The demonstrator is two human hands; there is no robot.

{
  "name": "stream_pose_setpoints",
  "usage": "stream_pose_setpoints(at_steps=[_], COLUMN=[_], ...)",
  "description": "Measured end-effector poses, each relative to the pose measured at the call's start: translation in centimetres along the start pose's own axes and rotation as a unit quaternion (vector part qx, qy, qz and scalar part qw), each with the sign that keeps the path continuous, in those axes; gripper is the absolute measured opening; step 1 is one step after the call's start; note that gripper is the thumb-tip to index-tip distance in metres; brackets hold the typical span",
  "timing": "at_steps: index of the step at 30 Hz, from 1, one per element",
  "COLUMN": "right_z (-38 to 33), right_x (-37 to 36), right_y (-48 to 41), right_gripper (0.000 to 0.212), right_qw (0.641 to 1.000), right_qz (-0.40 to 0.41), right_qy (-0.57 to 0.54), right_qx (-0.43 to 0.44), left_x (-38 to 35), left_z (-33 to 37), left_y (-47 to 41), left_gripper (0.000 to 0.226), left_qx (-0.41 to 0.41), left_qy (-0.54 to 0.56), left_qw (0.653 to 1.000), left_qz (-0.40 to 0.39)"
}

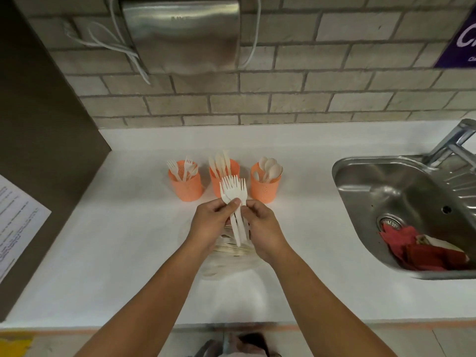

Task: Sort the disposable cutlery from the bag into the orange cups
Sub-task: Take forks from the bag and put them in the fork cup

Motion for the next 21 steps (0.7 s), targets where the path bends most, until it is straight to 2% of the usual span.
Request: stream_pose_setpoints(at_steps=[8,14,21], right_z=[0.0,0.2,0.3], right_x=[1.7,1.3,0.4], right_y=[-0.8,-1.7,-2.7], right_gripper=[0.013,0.011,0.01], right_qw=[0.998,0.998,0.998], right_qz=[-0.04,-0.056,-0.053], right_qy=[-0.03,0.04,0.043], right_qx=[-0.023,0.014,0.017], left_x=[-1.3,-1.1,0.1], left_z=[-0.7,-0.7,-0.4], left_y=[1.2,1.5,1.4], left_gripper=[0.02,0.017,0.015], left_qx=[-0.015,-0.039,-0.042], left_qy=[-0.02,-0.021,0.006], left_qw=[0.997,0.992,0.99], left_qz=[0.07,0.114,0.135])
Point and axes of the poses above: each hand's wrist, its own y-axis away from the middle knuckle, its own x-axis out of the back of the hand, z = x × y, the point moved 3 cm from there along -y, towards the middle knuckle, and after that the axes turned 3 degrees about y, right-handed, at the moved point
